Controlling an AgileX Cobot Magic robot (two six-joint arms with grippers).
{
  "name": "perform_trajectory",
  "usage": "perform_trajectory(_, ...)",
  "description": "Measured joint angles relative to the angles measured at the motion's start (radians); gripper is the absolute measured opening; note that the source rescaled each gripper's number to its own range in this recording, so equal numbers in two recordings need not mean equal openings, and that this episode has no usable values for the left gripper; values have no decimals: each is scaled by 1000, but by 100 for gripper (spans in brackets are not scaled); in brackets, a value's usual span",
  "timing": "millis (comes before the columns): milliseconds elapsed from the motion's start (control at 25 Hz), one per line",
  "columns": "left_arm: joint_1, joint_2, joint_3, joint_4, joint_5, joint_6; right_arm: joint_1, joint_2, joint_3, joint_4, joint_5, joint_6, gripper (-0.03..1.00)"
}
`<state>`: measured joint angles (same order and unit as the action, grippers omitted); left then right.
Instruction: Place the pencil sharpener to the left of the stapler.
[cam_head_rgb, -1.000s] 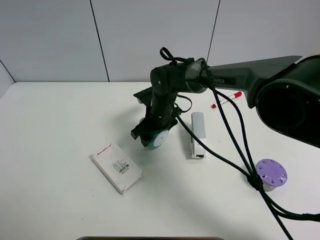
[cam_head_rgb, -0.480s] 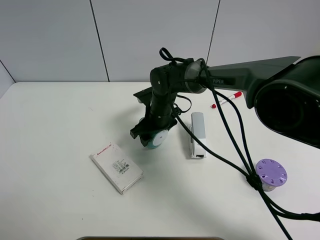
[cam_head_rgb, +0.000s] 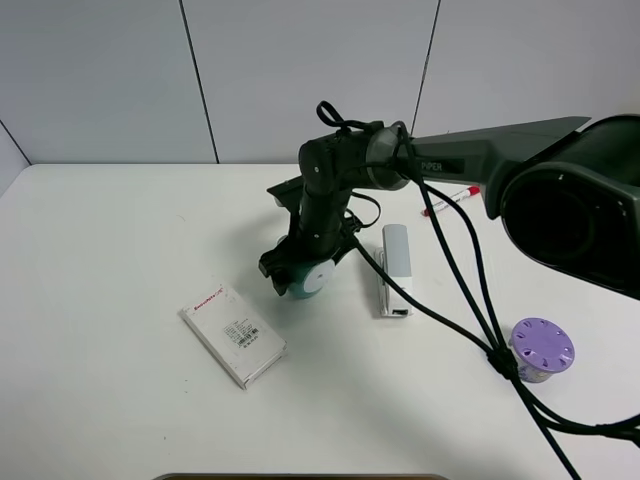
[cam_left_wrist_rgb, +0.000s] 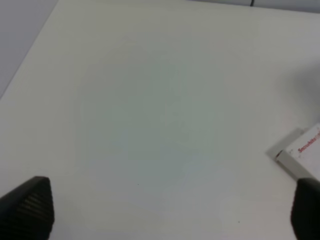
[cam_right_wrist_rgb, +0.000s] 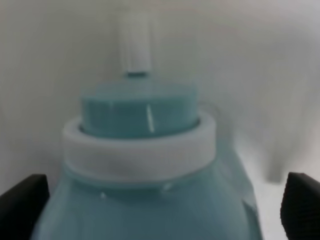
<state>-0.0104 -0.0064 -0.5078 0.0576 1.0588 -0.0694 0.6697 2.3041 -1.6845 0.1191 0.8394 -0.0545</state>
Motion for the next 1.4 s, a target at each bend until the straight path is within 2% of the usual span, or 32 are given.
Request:
perform_trajectory(160, 0, 0, 0, 0, 0, 0, 0, 4, -75, -1, 79, 0, 72)
perform_trajectory(560, 0, 0, 0, 0, 0, 0, 0, 4, -297, -1, 351, 0, 72)
perform_trajectory(760, 0, 0, 0, 0, 0, 0, 0, -4, -379, 4, 373, 11, 72)
perform_trajectory(1080, 0, 0, 0, 0, 0, 0, 0, -129, -381, 5, 379, 34, 72)
perform_trajectory(1400, 0, 0, 0, 0, 0, 0, 0, -317, -380, -63, 381, 34, 72)
